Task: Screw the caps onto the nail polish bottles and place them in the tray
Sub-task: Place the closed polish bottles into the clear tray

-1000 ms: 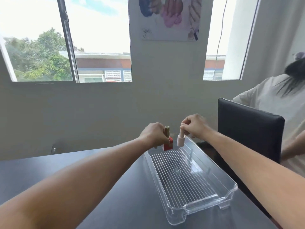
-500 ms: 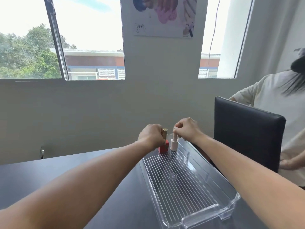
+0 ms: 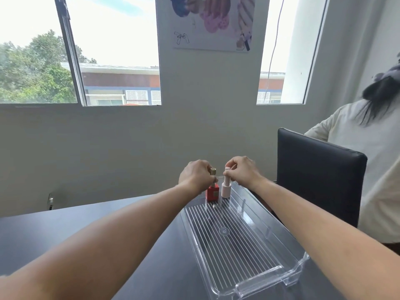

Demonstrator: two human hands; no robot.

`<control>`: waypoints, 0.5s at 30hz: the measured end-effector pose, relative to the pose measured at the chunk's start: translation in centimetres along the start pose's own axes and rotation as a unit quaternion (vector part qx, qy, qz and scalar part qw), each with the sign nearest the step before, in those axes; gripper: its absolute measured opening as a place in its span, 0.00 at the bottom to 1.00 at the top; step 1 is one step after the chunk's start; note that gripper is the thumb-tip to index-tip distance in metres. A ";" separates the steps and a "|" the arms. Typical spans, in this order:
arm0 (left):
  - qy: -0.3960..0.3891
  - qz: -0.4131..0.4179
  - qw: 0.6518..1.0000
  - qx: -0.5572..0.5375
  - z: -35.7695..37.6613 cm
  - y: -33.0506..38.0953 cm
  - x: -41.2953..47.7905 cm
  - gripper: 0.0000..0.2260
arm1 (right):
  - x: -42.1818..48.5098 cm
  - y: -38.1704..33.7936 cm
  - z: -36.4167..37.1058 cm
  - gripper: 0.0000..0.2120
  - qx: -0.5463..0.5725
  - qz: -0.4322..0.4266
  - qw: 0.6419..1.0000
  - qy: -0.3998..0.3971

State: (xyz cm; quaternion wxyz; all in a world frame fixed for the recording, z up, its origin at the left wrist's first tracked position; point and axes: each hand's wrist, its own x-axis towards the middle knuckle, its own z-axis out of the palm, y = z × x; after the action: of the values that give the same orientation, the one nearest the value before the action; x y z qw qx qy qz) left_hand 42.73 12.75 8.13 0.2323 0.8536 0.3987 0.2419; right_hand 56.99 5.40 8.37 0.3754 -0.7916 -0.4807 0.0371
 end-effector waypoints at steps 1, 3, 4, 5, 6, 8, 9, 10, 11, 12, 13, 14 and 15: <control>0.000 0.000 1.000 0.000 0.0 0.0 0.0 0.13 | 0.1 0.1 0.1 0.08 -0.003 0.001 1.000 0.000; -0.001 -0.002 1.000 0.003 -0.3 0.2 -0.3 0.19 | -0.1 0.0 -0.1 0.14 -0.009 0.006 1.000 0.003; 0.000 -0.003 1.000 0.005 -0.7 0.3 -0.6 0.22 | -0.3 -0.1 -0.3 0.15 -0.011 0.008 1.000 0.007; 0.002 -0.003 1.000 0.004 -1.0 0.4 -0.8 0.22 | -0.5 -0.3 -0.5 0.16 -0.012 0.009 1.000 0.012; 0.004 -0.003 1.000 0.001 -1.5 0.6 -1.1 0.22 | -0.9 -0.6 -0.8 0.16 -0.013 0.008 1.000 0.018; 0.011 -0.002 1.000 -0.011 -2.6 0.7 -1.8 0.19 | -1.7 -1.1 -1.5 0.16 -0.015 0.003 0.999 0.030; 0.016 -0.001 1.000 -0.019 -3.3 0.8 -2.3 0.18 | -2.3 -1.4 -1.8 0.15 -0.013 -0.001 0.999 0.035; 0.021 0.000 0.999 -0.029 -4.0 0.8 -2.9 0.16 | -3.0 -1.8 -2.2 0.15 -0.009 -0.005 0.999 0.040; 0.028 0.003 0.999 -0.037 -4.8 0.8 -3.7 0.14 | -3.8 -2.3 -2.5 0.14 -0.003 -0.009 0.999 0.047; 0.034 0.009 0.998 -0.043 -5.6 0.9 -4.5 0.12 | -4.6 -3.0 -2.9 0.13 0.008 -0.016 0.998 0.058; 0.040 0.016 0.998 -0.047 -6.5 0.9 -5.3 0.09 | -5.4 -3.6 -3.4 0.12 0.025 -0.024 0.997 0.070; 0.047 0.022 0.997 -0.052 -7.6 1.0 -6.4 0.07 | -6.4 -4.5 -3.8 0.11 0.048 -0.035 0.995 0.081; 0.052 0.028 0.997 -0.058 -8.7 1.0 -7.5 0.06 | -7.4 -5.5 -4.2 0.10 0.071 -0.046 0.992 0.090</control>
State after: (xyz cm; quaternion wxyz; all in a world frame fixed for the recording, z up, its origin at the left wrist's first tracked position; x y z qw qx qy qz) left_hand 33.83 8.02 13.77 0.2533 0.8358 0.3712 0.3154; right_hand 50.71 -1.35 12.58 0.4735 -0.7400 -0.4774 -0.0176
